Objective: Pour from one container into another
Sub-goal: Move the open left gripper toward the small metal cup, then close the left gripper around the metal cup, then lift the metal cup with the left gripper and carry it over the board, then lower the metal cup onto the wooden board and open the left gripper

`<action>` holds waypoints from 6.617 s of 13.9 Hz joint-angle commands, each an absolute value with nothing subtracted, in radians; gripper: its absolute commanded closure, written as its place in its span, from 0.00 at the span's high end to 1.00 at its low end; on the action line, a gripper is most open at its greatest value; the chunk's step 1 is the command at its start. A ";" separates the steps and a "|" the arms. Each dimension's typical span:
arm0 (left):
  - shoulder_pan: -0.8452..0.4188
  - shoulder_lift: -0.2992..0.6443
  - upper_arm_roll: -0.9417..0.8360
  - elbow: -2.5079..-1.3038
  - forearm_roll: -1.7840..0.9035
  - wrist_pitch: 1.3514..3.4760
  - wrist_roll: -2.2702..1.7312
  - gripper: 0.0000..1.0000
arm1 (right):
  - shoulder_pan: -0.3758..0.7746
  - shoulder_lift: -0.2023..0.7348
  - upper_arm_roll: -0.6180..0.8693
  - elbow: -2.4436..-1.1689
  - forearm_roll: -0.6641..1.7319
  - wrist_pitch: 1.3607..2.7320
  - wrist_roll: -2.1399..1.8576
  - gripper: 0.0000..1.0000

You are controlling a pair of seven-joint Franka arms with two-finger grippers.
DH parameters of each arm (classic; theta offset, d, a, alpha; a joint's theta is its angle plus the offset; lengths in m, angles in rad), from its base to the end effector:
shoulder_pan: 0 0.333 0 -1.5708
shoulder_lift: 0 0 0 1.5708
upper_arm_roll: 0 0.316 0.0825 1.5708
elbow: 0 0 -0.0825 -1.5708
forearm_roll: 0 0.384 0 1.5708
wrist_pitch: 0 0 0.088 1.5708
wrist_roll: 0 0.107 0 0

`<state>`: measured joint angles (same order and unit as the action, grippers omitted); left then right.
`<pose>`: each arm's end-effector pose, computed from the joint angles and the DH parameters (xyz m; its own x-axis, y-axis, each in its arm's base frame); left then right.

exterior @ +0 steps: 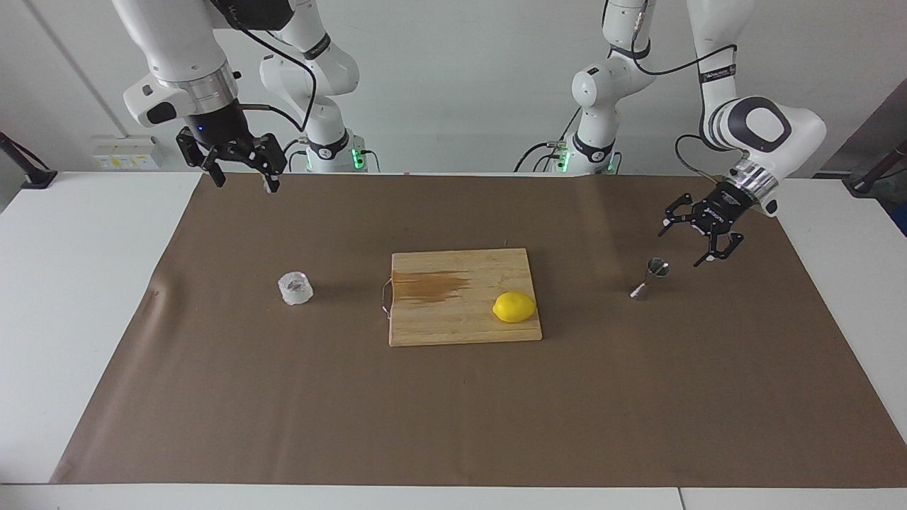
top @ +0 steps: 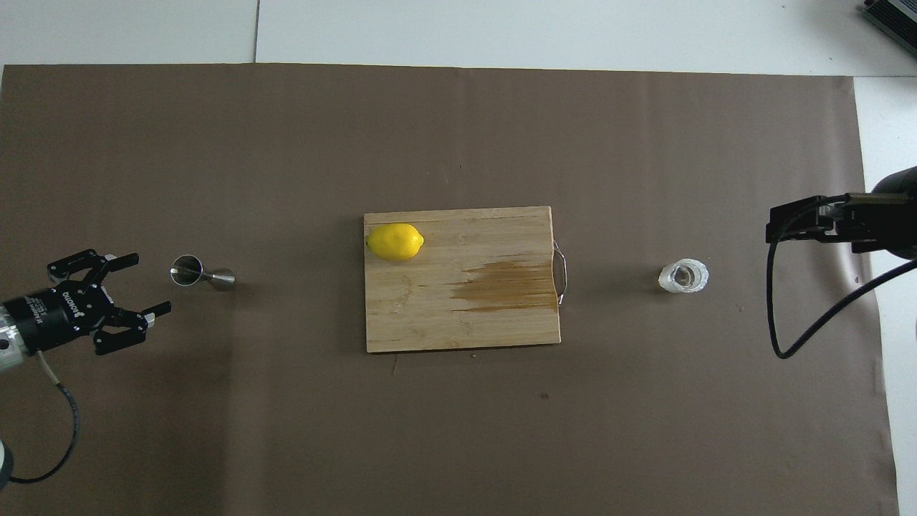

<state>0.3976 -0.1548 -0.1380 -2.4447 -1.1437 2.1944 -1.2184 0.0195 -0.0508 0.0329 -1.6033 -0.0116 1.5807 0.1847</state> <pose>0.4599 0.0888 0.3664 -0.4398 0.4914 -0.7517 0.8056 0.5858 -0.0885 0.5391 0.0275 0.6378 0.9908 -0.1318 0.0301 -0.1321 -0.9912 0.0079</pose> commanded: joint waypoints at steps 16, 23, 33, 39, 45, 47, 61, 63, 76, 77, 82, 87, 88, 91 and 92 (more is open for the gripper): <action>0.239 -0.146 -0.133 -2.513 -1.269 2.450 -1.212 1.00 | 0.008 -0.072 0.035 -1.626 0.012 1.580 0.160 1.00; 0.241 -0.146 -0.133 -2.517 -1.270 2.454 -1.210 0.87 | 0.006 -0.072 0.037 -1.626 0.012 1.580 0.160 1.00; 0.238 -0.140 -0.133 -2.516 -1.270 2.467 -1.209 0.81 | 0.008 -0.072 0.037 -1.626 0.012 1.578 0.160 1.00; 0.238 -0.137 -0.133 -2.508 -1.285 2.467 -1.209 0.79 | 0.006 -0.072 0.035 -1.626 0.012 1.580 0.160 1.00; 0.227 -0.133 -0.133 -2.505 -1.296 2.473 -1.209 0.74 | 0.006 -0.072 0.035 -1.626 0.012 1.578 0.160 1.00; 0.224 -0.132 -0.133 -2.505 -1.296 2.474 -1.209 0.70 | 0.006 -0.072 0.037 -1.626 0.012 1.578 0.160 1.00; 0.239 -0.126 -0.132 -2.464 -1.296 2.435 -1.209 0.00 | 0.006 -0.072 0.037 -1.626 0.012 1.580 0.160 1.00; 0.248 -0.100 -0.129 -2.386 -1.295 2.355 -1.213 0.00 | 0.006 -0.072 0.037 -1.626 0.012 1.580 0.160 1.00; -0.073 -0.043 -0.144 -2.178 -1.287 2.393 -1.557 0.00 | 0.008 -0.072 0.035 -1.626 0.012 1.578 0.160 1.00; -0.136 -0.034 -0.144 -2.168 -1.292 2.452 -1.600 0.00 | 0.006 -0.072 0.037 -1.626 0.012 1.580 0.160 1.00; -0.450 0.035 -0.146 -2.125 -1.440 2.850 -1.721 0.00 | 0.006 -0.072 0.037 -1.626 0.012 1.580 0.160 1.00; -0.633 0.127 -0.146 -2.028 -1.480 3.042 -1.818 0.00 | 0.008 -0.072 0.035 -1.626 0.012 1.580 0.160 1.00; -0.647 0.143 -0.144 -2.016 -1.480 3.045 -1.821 0.00 | 0.006 -0.072 0.035 -1.626 0.012 1.580 0.160 1.00; -0.673 0.201 -0.146 -1.997 -1.473 3.059 -1.816 0.00 | 0.008 -0.072 0.035 -1.626 0.012 1.578 0.160 1.00; -0.696 0.222 -0.146 -1.996 -1.471 3.082 -1.810 0.00 | 0.008 -0.072 0.037 -1.626 0.012 1.580 0.160 1.00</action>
